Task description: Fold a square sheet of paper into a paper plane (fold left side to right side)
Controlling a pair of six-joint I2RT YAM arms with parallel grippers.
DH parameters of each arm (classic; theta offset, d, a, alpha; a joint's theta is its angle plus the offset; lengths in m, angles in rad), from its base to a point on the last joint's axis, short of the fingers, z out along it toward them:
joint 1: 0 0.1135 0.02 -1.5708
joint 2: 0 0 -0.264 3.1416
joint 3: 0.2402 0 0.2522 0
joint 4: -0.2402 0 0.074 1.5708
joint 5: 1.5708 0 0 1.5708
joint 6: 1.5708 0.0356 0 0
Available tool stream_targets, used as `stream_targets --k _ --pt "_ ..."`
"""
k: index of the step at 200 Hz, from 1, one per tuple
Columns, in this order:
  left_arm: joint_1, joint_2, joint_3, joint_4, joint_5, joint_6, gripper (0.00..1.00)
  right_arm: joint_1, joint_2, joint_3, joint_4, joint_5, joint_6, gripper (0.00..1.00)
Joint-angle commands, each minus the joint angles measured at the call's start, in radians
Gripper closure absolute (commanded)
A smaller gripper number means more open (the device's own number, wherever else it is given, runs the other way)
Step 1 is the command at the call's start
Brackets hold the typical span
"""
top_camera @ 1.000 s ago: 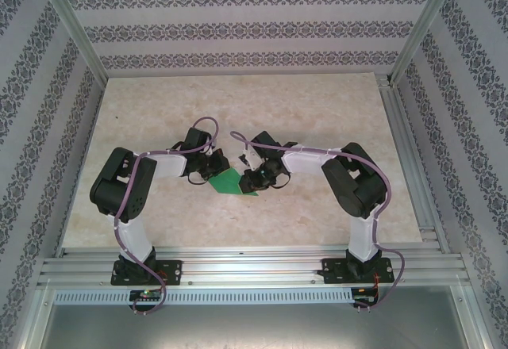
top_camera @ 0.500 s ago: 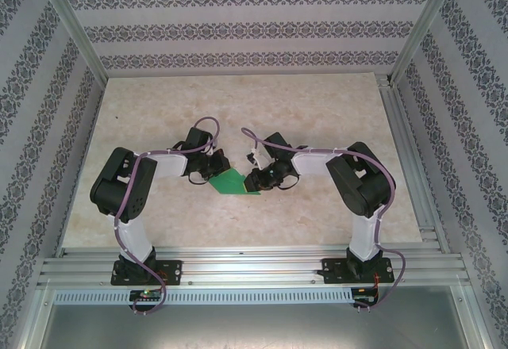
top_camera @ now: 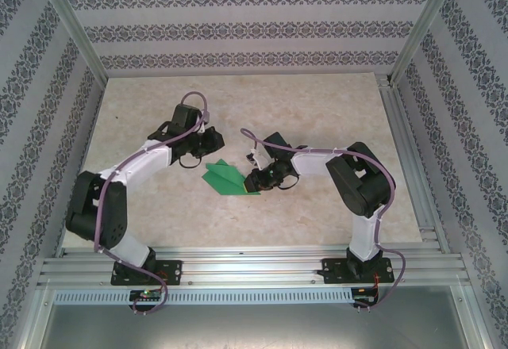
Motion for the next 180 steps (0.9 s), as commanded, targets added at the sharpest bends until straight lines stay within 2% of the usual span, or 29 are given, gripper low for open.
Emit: stream_targets --k 1,34,73,117,180 --pt "-0.026 -0.028 -0.063 0.017 0.044 -0.001 0.89 0.015 0.083 -0.047 -0.195 0.126 -0.002 0.78" --pt "-0.116 0.011 -0.192 0.212 0.098 -0.108 0.93 0.028 0.097 -0.028 -0.21 0.142 -0.005 0.78" --pt "-0.173 0.1 -0.22 0.334 0.083 -0.165 0.95 0.032 0.095 -0.02 -0.226 0.155 -0.006 0.78" --pt "-0.203 0.172 -0.21 0.361 0.057 -0.185 0.96 0.035 0.097 -0.019 -0.233 0.162 -0.006 0.78" --pt "-0.202 0.182 -0.266 0.338 -0.009 -0.186 0.96 0.035 0.099 -0.019 -0.244 0.178 -0.009 0.78"
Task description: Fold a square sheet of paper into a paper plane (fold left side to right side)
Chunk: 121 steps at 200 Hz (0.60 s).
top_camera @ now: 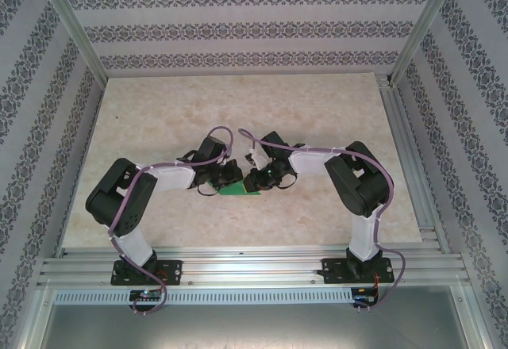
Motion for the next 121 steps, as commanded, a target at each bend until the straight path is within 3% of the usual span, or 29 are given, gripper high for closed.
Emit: stream_targets --k 1,58,121 --pt "-0.008 0.012 -0.028 0.031 -0.043 -0.012 0.97 0.018 0.086 -0.056 -0.184 0.142 -0.009 0.78" --pt "0.009 0.031 -0.059 -0.021 -0.117 0.017 0.96 0.018 0.089 -0.06 -0.202 0.166 -0.012 0.78" --pt "0.104 0.0 -0.119 -0.035 -0.163 0.059 0.96 0.02 0.089 -0.064 -0.215 0.181 -0.015 0.78"
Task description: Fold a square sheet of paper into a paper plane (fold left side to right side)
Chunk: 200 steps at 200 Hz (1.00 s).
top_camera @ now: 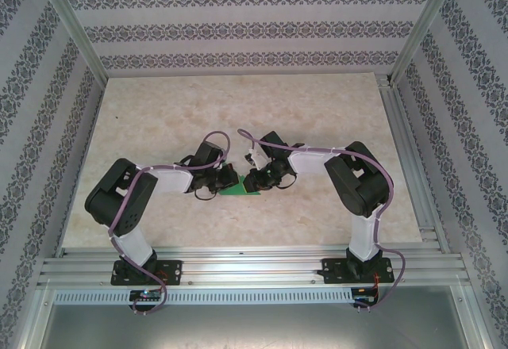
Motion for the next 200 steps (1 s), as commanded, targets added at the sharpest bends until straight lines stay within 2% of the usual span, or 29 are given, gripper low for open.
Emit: stream_targets --k 1,72,140,165,200 --pt "0.076 0.0 -0.049 -0.087 -0.134 0.046 0.96 0.015 0.088 -0.07 -0.202 0.166 -0.014 0.78" --pt "0.231 -0.054 -0.058 -0.151 -0.15 0.129 0.96 0.014 0.084 -0.069 -0.219 0.176 -0.018 0.78" --pt "0.393 -0.023 -0.029 -0.189 -0.18 0.192 0.96 0.018 0.081 -0.069 -0.223 0.173 -0.014 0.78" --pt "0.458 -0.028 -0.029 -0.176 -0.128 0.205 0.95 0.018 0.082 -0.065 -0.224 0.17 -0.014 0.78" --pt "0.467 -0.13 -0.009 -0.228 -0.086 0.229 0.95 0.02 0.078 -0.061 -0.223 0.167 -0.013 0.78"
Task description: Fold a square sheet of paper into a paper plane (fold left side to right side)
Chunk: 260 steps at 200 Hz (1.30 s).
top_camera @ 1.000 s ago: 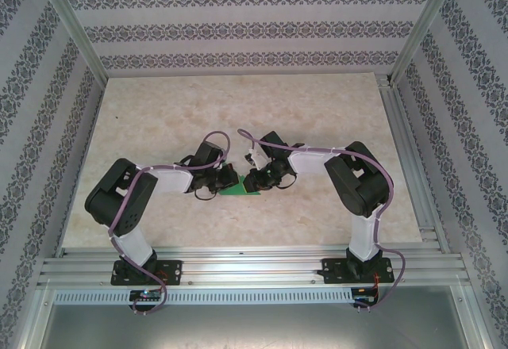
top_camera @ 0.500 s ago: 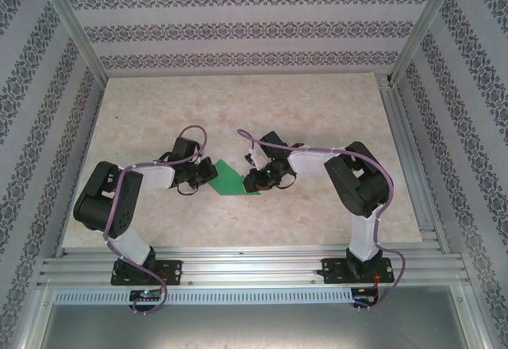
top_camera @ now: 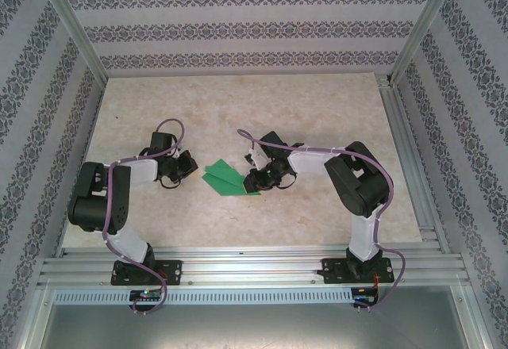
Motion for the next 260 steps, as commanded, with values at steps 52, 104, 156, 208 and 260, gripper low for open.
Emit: stream_targets --k 52,104,156,208,260 --pt "-0.107 -0.241 -0.014 -0.079 0.019 -0.012 0.95 0.018 0.079 -0.064 -0.197 0.159 -0.007 0.78" --pt "-0.311 -0.056 0.073 0.02 0.035 -0.064 0.96 0.029 0.088 -0.047 -0.202 0.159 -0.001 0.78" --pt "-0.324 0.074 0.106 0.009 -0.045 -0.051 0.96 0.033 0.064 -0.034 -0.207 0.156 0.014 0.78" --pt "-0.324 0.128 0.068 0.023 -0.078 -0.048 0.97 0.045 -0.068 -0.008 -0.196 0.142 0.135 0.78" --pt "-0.329 0.129 0.052 0.044 -0.076 -0.059 0.97 0.081 -0.115 0.002 -0.027 0.151 0.399 0.82"
